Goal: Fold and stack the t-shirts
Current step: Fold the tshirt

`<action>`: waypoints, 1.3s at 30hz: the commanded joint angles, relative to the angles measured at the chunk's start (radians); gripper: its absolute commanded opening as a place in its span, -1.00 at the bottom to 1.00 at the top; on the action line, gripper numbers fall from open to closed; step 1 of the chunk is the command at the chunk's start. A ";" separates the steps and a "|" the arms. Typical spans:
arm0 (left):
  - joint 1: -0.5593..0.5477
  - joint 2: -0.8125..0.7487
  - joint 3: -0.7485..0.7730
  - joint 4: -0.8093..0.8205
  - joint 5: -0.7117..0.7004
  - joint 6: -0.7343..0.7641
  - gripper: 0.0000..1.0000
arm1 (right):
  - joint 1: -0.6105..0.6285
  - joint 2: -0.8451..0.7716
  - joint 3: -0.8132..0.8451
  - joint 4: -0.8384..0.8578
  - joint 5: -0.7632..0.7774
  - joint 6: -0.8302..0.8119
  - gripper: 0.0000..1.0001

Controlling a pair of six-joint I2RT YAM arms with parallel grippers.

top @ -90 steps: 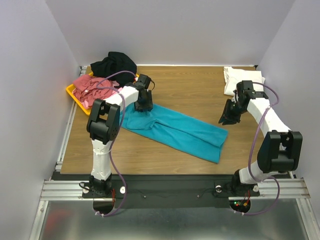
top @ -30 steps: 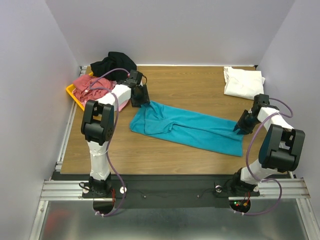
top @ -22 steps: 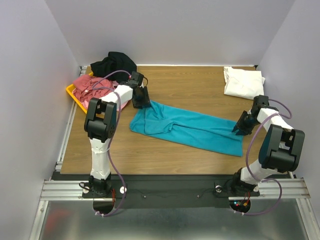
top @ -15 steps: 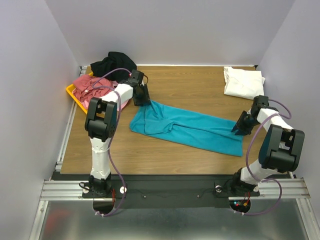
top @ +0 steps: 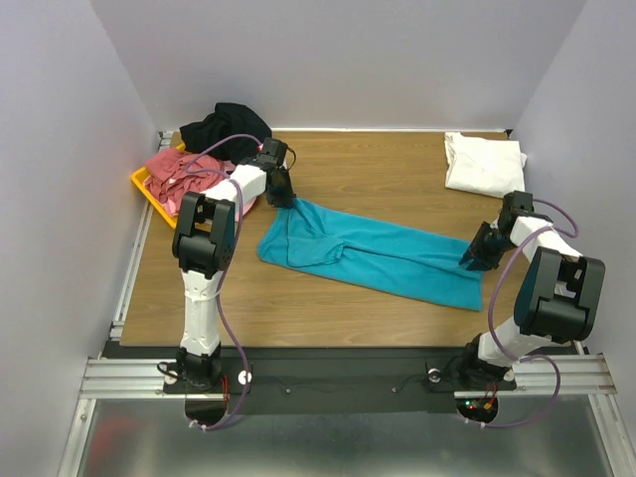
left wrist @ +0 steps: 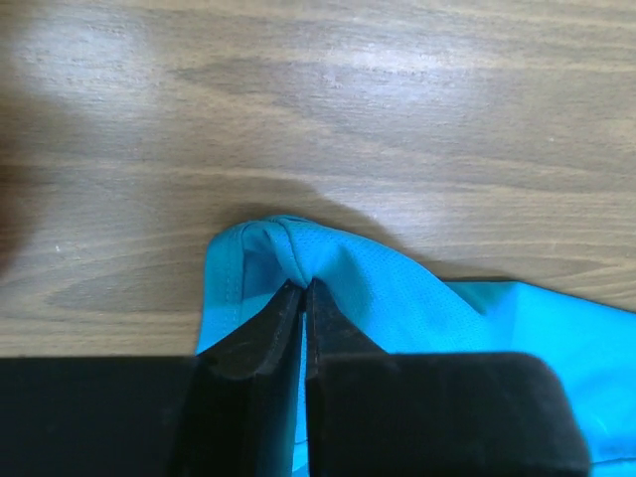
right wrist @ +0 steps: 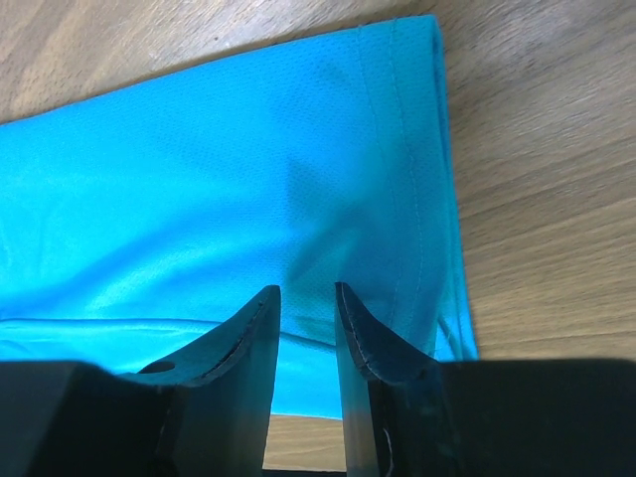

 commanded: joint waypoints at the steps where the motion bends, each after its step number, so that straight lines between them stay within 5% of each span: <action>1: 0.000 -0.005 0.055 -0.024 -0.024 0.021 -0.72 | 0.001 0.006 0.004 0.020 0.038 -0.012 -0.31; 27: 0.058 -0.039 0.050 -0.084 -0.077 0.068 -0.84 | 0.001 0.092 0.032 0.000 0.149 0.021 -0.30; 28: 0.058 -0.043 0.055 -0.095 -0.082 0.071 -0.78 | 0.001 0.092 0.033 -0.002 0.147 0.020 -0.30; 31: 0.058 -0.068 0.086 -0.107 -0.090 0.075 0.01 | 0.001 0.080 0.043 -0.005 0.123 0.011 -0.23; 32: 0.057 -0.078 0.090 -0.110 -0.094 0.073 0.12 | 0.001 0.074 0.044 -0.006 0.099 0.011 -0.18; 39: 0.037 -0.192 0.116 -0.158 -0.097 0.015 0.29 | 0.004 0.025 0.096 -0.008 -0.032 0.040 0.25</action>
